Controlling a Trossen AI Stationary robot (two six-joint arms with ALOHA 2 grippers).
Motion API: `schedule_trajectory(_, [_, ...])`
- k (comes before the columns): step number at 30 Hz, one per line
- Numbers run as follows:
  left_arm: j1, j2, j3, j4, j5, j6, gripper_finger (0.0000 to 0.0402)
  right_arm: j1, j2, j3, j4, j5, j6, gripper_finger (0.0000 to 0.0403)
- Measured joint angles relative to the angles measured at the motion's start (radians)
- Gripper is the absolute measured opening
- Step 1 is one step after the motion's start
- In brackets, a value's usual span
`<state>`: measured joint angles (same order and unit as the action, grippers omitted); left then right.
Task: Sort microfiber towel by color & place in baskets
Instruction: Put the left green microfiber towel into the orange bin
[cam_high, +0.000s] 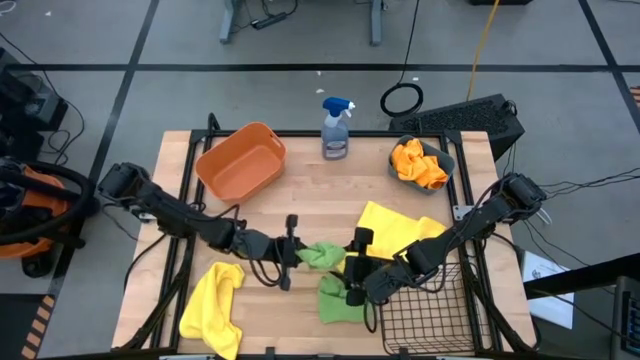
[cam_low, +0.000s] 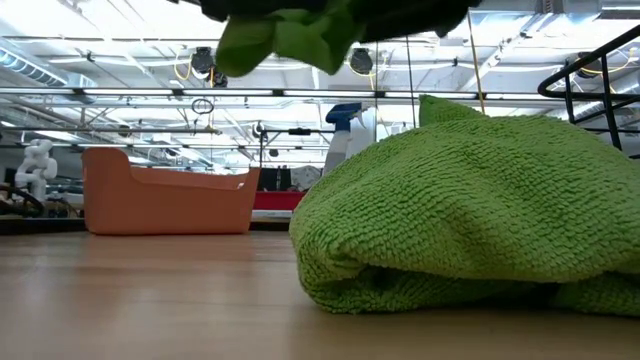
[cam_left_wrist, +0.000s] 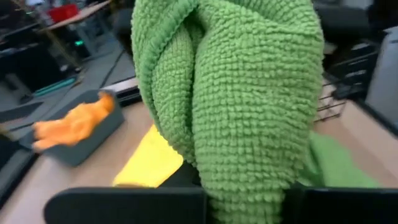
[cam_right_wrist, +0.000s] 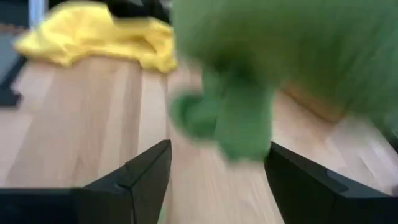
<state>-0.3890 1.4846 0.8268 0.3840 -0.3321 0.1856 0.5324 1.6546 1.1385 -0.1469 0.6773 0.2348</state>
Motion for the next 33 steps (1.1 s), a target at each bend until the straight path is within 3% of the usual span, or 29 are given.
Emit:
schedule_trajectory(10, [-0.026, -0.172, 0.001, -0.329, -0.449, -0.128, 0.0024, 0.000, 0.000, 0.000, -0.039, 0.003, 0.018, 0.0251])
schedule_trajectory(16, [0.033, -0.247, 0.001, -0.630, -0.712, -0.242, 0.0024, -0.002, 0.000, 0.000, -0.039, 0.005, 0.016, 0.0251])
schedule_trajectory(24, [0.242, -0.306, 0.001, -1.168, -0.724, -0.636, 0.0024, -0.003, 0.000, 0.000, -0.039, 0.007, 0.015, 0.0251])
schedule_trajectory(33, [0.507, -0.306, -0.096, -1.200, -0.564, -0.793, 0.0025, -0.014, 0.000, 0.000, -0.041, 0.007, 0.012, 0.0251])
